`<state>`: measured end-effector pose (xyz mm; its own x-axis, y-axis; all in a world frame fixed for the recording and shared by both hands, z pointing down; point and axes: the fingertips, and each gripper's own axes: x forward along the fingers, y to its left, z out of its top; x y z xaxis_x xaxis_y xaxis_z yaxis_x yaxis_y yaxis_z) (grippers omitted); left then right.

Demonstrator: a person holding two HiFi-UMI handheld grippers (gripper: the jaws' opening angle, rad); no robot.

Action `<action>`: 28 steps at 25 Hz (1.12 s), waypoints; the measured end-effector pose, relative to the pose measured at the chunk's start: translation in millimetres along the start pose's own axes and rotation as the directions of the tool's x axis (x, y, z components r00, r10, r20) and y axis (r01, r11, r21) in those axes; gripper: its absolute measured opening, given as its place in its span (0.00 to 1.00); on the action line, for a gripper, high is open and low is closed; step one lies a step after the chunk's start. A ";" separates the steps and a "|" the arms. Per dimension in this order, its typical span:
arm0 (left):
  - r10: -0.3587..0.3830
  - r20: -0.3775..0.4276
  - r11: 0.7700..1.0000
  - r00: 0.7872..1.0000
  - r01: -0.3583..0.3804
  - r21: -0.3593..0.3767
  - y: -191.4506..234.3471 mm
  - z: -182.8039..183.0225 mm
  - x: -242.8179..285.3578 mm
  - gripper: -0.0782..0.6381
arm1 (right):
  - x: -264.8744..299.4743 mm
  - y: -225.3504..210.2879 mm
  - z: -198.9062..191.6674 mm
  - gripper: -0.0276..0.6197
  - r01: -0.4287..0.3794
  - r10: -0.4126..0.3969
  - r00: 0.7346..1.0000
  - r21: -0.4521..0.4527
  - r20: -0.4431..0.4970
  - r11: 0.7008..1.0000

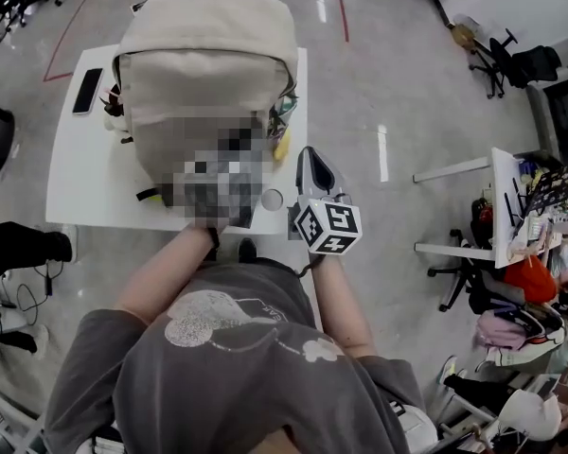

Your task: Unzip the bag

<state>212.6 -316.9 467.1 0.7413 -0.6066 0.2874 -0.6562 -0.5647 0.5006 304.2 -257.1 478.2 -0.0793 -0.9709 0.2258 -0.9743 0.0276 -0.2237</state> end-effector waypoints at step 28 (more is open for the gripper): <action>-0.113 -0.017 0.983 0.993 0.114 0.145 18.9 9.8 -62.7 0.16 | 52.4 98.5 15.6 0.13 -0.438 0.417 0.893 -0.111 -0.169 0.892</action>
<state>152.3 -295.1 450.5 0.8130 -0.5295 0.2424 -0.5807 -0.7056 0.4061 207.4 -308.9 453.1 -0.5130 -0.8154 0.2683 -0.8579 0.4760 -0.1935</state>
